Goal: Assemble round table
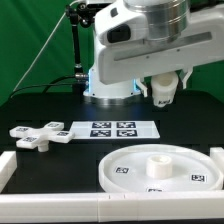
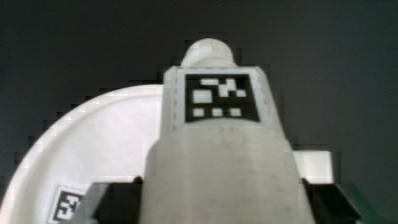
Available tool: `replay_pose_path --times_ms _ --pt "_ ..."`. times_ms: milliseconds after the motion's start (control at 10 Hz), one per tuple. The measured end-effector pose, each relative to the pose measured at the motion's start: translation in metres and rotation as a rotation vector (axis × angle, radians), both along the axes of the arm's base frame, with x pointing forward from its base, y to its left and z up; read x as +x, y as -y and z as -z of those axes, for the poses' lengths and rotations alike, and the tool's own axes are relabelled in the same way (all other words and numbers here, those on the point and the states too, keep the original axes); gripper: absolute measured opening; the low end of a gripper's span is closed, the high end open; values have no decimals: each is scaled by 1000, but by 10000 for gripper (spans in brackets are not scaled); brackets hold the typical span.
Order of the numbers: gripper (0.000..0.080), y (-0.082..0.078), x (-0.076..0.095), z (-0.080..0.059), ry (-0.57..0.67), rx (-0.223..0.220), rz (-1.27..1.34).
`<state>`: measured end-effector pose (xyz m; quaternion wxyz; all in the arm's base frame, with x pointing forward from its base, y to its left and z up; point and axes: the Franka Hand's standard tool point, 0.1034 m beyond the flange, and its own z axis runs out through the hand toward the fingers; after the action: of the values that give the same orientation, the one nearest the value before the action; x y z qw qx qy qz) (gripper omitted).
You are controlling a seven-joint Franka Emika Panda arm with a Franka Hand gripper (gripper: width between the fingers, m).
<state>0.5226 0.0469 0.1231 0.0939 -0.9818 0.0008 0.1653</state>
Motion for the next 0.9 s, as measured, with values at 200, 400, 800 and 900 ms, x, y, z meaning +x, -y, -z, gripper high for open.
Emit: replay_pose_path --times_ms 200,400,800,900 --pt "409 4 3 2 123 -24 17" --pt "409 11 6 22 330 -51 -42" --pt "409 21 40 -4 535 -80 -40" --pt "409 26 40 -1 601 -101 -34"
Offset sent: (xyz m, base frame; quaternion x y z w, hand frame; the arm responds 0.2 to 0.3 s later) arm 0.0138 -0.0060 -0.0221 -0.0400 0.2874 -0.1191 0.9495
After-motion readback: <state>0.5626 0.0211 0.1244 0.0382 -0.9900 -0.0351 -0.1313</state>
